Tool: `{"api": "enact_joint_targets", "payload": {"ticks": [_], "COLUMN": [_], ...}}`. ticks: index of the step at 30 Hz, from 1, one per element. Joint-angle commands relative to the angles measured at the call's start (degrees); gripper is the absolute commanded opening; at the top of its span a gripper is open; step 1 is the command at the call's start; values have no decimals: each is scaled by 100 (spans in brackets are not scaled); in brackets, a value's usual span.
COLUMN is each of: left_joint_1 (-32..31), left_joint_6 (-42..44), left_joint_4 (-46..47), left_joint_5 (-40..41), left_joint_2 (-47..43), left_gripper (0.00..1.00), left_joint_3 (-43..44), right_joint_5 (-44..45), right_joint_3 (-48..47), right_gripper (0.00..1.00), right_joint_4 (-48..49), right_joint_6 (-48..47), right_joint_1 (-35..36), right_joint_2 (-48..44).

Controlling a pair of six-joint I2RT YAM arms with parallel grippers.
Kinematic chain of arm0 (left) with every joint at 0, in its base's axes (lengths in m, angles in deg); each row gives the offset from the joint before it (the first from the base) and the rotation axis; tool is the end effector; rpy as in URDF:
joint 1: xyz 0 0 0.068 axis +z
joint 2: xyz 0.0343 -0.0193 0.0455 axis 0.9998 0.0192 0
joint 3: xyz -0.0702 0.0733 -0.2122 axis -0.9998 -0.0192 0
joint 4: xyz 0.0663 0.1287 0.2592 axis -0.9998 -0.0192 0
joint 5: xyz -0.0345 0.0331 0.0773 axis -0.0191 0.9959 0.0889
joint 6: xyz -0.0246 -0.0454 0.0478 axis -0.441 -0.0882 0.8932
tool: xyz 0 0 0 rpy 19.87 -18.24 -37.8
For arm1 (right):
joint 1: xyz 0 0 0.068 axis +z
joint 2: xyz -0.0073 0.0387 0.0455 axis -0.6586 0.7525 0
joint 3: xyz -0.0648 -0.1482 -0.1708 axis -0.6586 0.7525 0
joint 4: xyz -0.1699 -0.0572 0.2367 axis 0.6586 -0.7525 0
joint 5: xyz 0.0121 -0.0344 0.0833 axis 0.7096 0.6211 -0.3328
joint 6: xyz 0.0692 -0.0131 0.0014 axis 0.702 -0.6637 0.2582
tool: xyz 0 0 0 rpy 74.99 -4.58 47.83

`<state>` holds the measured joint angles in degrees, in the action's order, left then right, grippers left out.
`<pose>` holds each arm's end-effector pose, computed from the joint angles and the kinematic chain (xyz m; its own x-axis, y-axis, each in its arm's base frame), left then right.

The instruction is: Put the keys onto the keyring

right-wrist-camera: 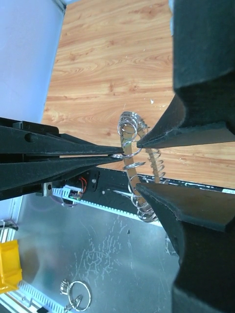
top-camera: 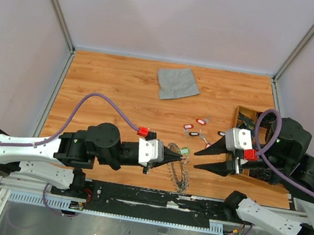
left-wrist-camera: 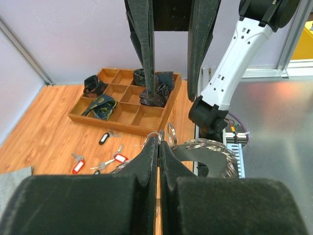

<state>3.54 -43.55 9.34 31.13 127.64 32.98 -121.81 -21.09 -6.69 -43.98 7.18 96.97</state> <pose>0.0290 -0.2961 0.4072 0.2038 0.0414 -0.9781 0.9650 0.1600 0.2079 0.0795 0.1538 0.4743 0.1911 -0.1162 -0.9747 -0.9747 -0.1394 -0.1745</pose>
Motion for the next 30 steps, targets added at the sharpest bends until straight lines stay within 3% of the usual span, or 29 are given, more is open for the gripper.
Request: {"api": "enact_joint_targets", "payload": {"ticks": [1,11,28,30], "left_joint_1": [-33,-32,-26,-33], "left_joint_6": [-33,-40,-85,-87], "left_joint_4": [248,264,322,336], "left_joint_5": [67,65,274,349], "left_joint_2": [-129,-103,-94,-94], "left_gripper": [0,1,1,1], "left_joint_3": [78,90,54,42], "right_joint_5": [505,1002,393,371], "right_joint_3": [-8,108,341,365], "right_gripper": [35,28,47,57], "right_joint_4": [36,58,255,294], "right_joint_6": [139,214,452,521], "right_joint_1": [19,15,109,224], "right_joint_2": [-72,94,202,200]}}
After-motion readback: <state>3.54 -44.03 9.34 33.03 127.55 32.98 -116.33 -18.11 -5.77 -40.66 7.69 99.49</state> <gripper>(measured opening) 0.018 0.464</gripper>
